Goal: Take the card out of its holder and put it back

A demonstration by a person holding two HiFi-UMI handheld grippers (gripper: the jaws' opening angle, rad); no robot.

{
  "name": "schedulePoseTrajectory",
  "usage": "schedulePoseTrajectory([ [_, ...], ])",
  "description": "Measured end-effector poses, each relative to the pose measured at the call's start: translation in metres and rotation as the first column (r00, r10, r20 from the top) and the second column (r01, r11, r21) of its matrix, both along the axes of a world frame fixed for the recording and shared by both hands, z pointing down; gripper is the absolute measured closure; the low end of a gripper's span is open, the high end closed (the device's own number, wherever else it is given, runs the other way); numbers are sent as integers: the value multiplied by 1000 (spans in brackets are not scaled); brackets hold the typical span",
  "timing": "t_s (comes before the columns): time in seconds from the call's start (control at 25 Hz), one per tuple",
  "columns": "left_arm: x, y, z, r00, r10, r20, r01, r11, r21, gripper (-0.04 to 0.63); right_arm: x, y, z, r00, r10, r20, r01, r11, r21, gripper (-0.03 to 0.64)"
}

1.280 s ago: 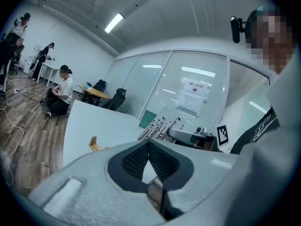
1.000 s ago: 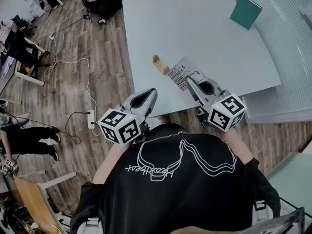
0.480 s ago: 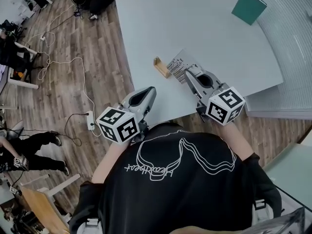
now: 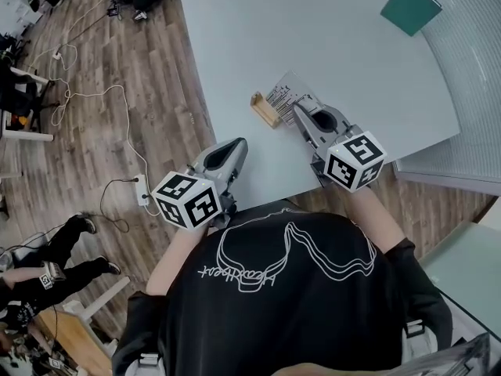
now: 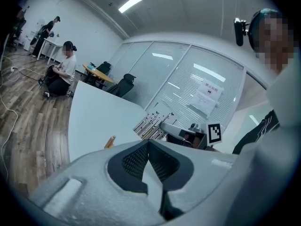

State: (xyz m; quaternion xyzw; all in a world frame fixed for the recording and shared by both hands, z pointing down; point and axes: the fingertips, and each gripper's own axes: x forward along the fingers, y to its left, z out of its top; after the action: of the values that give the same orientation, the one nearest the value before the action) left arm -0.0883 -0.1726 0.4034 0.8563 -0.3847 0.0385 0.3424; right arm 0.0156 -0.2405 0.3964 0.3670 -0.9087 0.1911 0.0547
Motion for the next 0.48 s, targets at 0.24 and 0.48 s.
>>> schedulePoseTrajectory([
  [0.24,-14,-21,16,1000,-10,-8,9,1000,-22,583,-9,-27,23,1000,6,-30,-5,1000,7,594],
  [0.48,-27,-26,28,999,-25,-27,24,998,-52,583,-23,-30,40,997,-15,-76,17,999,31,594],
])
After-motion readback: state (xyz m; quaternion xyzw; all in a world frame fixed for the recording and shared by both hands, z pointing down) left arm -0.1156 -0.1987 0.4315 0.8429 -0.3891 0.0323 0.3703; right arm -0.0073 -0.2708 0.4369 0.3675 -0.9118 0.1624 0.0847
